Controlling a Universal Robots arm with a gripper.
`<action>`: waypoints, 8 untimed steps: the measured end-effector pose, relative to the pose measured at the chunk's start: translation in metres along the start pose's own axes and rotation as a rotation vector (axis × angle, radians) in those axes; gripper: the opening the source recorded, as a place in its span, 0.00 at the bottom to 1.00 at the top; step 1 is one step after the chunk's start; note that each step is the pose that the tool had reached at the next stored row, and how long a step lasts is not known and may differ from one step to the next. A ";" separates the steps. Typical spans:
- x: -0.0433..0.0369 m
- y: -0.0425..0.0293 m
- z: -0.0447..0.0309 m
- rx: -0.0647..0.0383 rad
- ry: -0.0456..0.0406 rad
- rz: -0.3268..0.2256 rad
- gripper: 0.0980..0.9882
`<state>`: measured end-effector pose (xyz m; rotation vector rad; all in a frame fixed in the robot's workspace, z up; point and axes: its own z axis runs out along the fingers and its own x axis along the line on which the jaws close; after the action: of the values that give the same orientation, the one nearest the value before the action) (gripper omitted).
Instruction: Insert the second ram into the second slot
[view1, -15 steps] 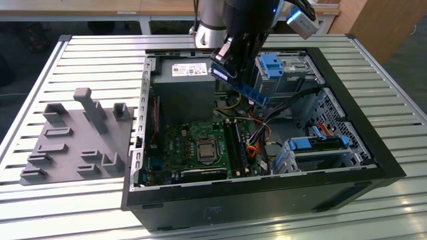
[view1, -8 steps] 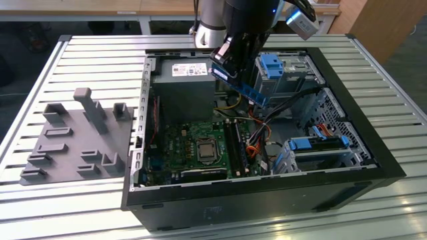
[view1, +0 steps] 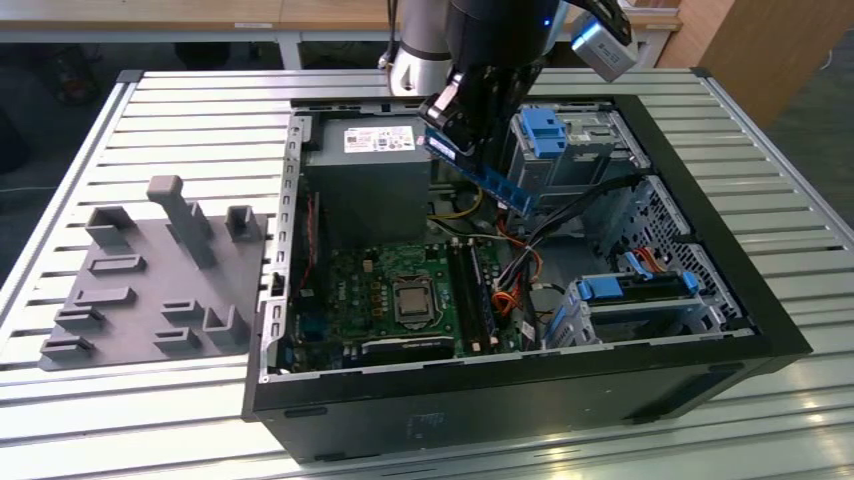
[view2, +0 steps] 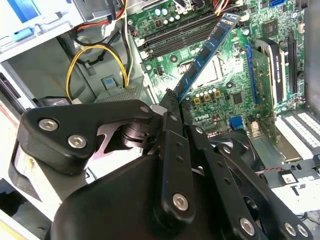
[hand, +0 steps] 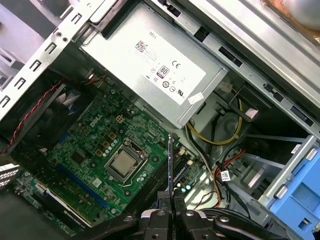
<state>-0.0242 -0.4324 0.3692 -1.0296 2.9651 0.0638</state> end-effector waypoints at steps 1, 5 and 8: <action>0.0000 0.0000 0.0000 0.000 -0.0001 0.004 0.04; 0.0000 0.0000 0.0000 0.000 -0.0008 0.020 0.04; 0.0000 0.0000 0.0000 0.000 -0.0012 0.033 0.04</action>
<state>-0.0242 -0.4324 0.3691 -0.9810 2.9808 0.0637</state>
